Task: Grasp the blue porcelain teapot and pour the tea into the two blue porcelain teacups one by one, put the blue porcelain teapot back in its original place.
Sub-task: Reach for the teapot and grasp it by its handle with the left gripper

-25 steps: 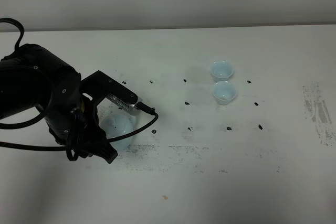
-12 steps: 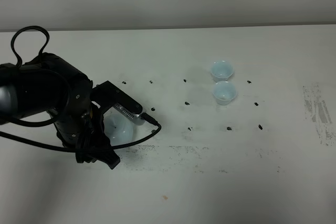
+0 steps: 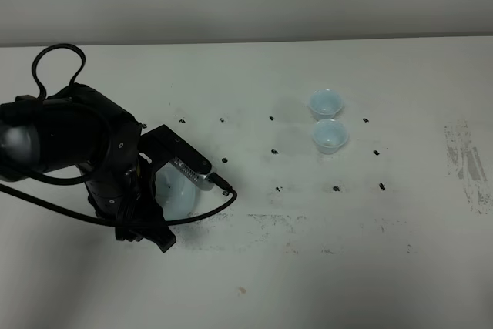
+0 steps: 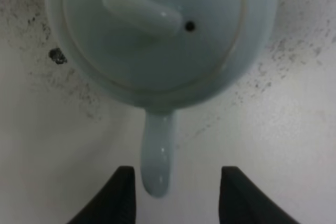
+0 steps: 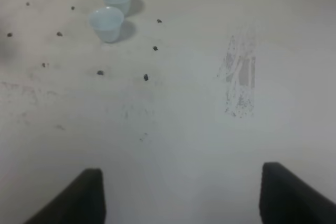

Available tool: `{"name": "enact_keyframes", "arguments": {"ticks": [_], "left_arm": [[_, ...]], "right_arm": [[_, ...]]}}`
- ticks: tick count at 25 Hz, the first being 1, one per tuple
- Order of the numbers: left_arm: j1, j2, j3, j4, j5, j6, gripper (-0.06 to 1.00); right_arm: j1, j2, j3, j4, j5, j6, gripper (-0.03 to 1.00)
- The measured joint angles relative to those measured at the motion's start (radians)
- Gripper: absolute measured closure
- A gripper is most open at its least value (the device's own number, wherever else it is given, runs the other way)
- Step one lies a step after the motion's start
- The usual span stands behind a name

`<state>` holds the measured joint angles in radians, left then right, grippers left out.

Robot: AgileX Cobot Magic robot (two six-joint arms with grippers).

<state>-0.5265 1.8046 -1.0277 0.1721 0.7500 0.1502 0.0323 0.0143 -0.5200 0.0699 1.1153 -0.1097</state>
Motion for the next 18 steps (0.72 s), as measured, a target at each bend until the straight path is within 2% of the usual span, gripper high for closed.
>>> {"name": "enact_keyframes", "arguments": {"ticks": [18], "left_arm": [[0.0,0.03,0.0,0.013,-0.069,-0.015,0.58]], "right_arm": [[0.0,0.0,0.0,0.0,0.0,0.0,0.38]]}}
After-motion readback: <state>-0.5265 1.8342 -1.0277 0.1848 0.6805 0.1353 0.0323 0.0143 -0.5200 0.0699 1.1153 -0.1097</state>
